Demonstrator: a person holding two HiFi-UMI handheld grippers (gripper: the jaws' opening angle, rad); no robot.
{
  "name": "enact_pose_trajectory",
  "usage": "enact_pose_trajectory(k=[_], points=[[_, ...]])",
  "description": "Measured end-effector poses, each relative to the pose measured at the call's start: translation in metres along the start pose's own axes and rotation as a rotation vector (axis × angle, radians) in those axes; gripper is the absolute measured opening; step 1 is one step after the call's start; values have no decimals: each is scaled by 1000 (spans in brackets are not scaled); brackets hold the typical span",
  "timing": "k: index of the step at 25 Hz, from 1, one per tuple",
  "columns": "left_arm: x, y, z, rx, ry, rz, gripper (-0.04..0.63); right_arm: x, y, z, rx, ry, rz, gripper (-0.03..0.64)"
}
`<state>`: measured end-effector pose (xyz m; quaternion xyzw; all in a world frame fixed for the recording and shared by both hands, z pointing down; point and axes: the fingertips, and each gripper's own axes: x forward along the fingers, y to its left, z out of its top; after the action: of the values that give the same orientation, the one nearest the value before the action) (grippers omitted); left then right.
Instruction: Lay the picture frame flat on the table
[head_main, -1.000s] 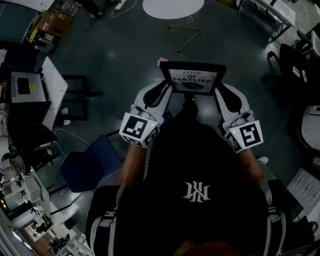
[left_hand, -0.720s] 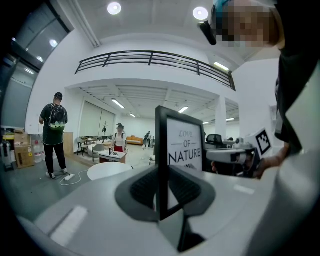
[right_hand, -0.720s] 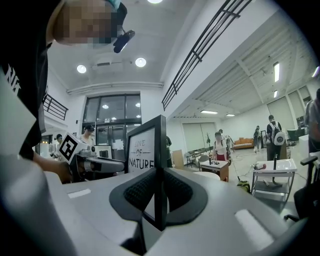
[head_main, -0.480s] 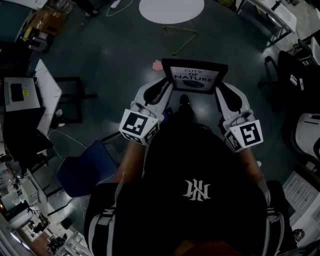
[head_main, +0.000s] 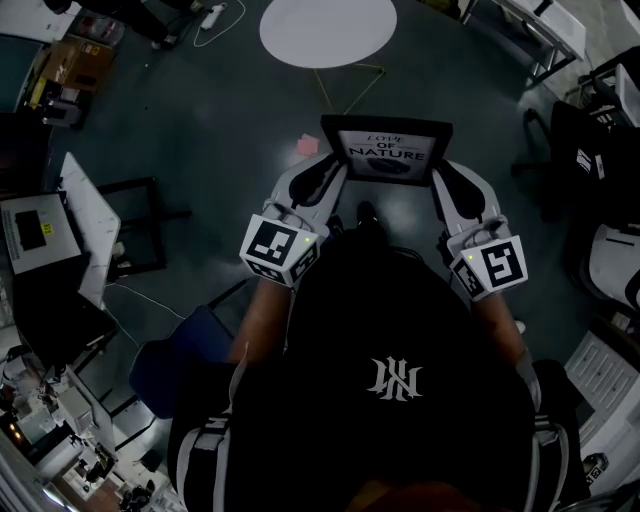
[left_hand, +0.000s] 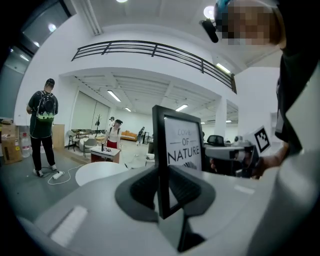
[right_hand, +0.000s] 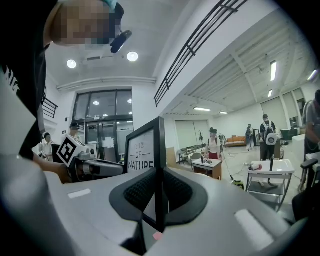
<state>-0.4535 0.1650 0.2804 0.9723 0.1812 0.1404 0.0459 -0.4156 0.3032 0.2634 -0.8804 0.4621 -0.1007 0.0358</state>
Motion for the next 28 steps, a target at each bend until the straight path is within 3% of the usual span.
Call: enact_pose_trajectory(k=[15,28], points=[[55,78,12,-35,-31,-41,60,80,-26,8,-40,54,-29,41],[98,87,-2,-75,-7,-74,55,105,-70,-3,-36,100,-39,41]])
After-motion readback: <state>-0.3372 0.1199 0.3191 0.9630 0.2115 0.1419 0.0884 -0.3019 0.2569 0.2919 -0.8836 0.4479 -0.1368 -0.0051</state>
